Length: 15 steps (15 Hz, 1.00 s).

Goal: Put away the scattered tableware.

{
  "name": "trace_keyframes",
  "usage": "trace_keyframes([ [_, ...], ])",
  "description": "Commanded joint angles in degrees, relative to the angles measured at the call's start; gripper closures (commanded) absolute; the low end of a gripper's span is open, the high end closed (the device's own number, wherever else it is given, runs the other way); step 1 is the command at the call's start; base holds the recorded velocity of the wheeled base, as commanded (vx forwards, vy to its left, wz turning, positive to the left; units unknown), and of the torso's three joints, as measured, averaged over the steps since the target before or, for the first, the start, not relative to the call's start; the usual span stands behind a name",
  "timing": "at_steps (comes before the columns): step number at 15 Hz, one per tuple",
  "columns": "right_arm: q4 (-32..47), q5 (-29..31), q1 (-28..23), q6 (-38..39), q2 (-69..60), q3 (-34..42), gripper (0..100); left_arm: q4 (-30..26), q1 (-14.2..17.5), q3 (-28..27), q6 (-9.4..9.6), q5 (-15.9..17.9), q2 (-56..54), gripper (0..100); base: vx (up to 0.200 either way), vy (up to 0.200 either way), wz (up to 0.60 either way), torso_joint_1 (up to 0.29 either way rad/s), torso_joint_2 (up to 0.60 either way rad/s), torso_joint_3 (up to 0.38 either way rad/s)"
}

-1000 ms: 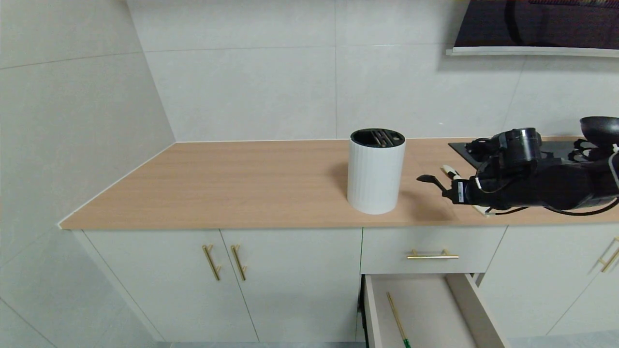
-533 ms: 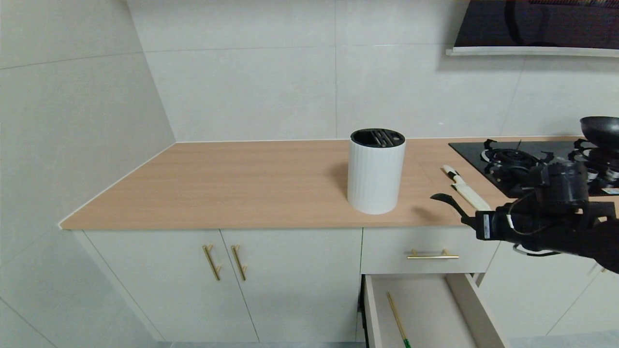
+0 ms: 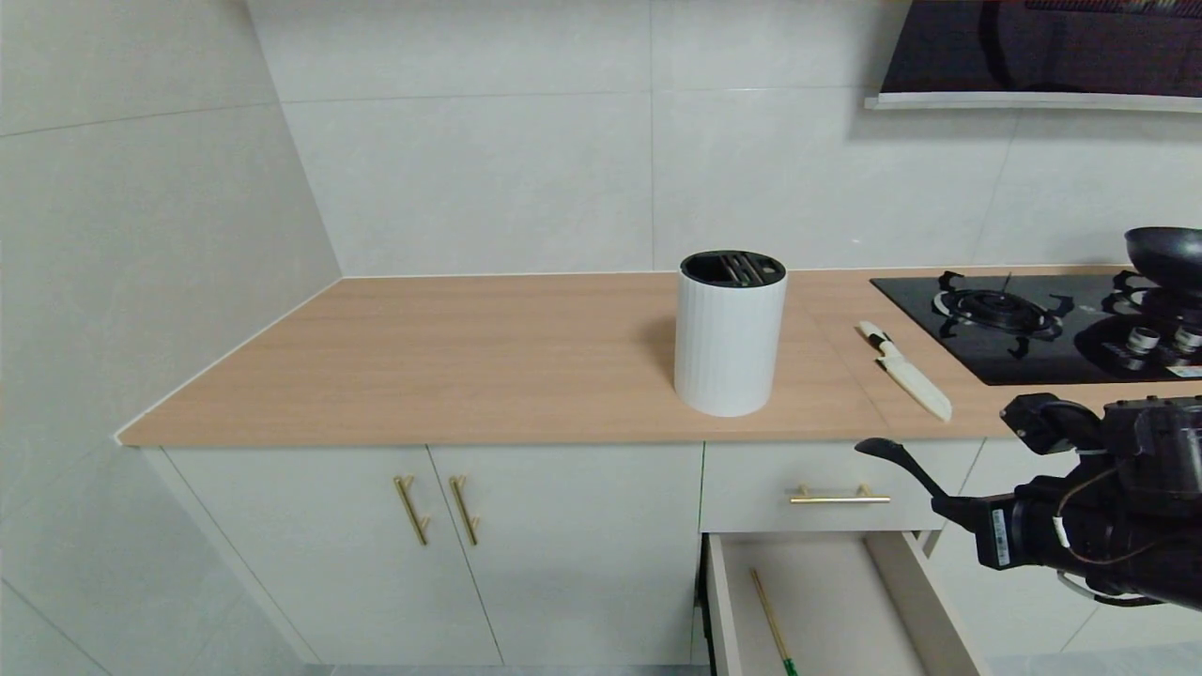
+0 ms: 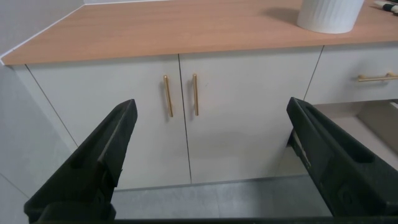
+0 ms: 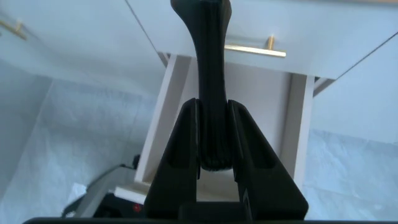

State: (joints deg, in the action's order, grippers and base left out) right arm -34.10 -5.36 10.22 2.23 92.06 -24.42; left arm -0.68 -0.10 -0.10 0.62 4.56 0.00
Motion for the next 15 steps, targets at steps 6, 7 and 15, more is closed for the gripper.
trace_keyframes([
  [6,-2.55,0.09,-0.28,-0.47,4.88,0.34,100,-0.02,0.01,0.01,-0.01,0.01,0.0,0,0.0,0.0,0.0,0.0,0.0,0.0],
  [7,-2.55,0.09,-0.37,-0.47,4.88,0.25,100,-0.02,0.01,0.01,-0.01,0.01,0.0,0,0.0,0.0,0.0,0.0,0.0,0.0],
  [15,-2.64,0.09,-0.37,-0.56,7.6,-0.54,100,-0.02,0.01,0.01,-0.01,0.01,0.0,0,0.0,0.0,0.0,-0.165,0.37,0.201],
])
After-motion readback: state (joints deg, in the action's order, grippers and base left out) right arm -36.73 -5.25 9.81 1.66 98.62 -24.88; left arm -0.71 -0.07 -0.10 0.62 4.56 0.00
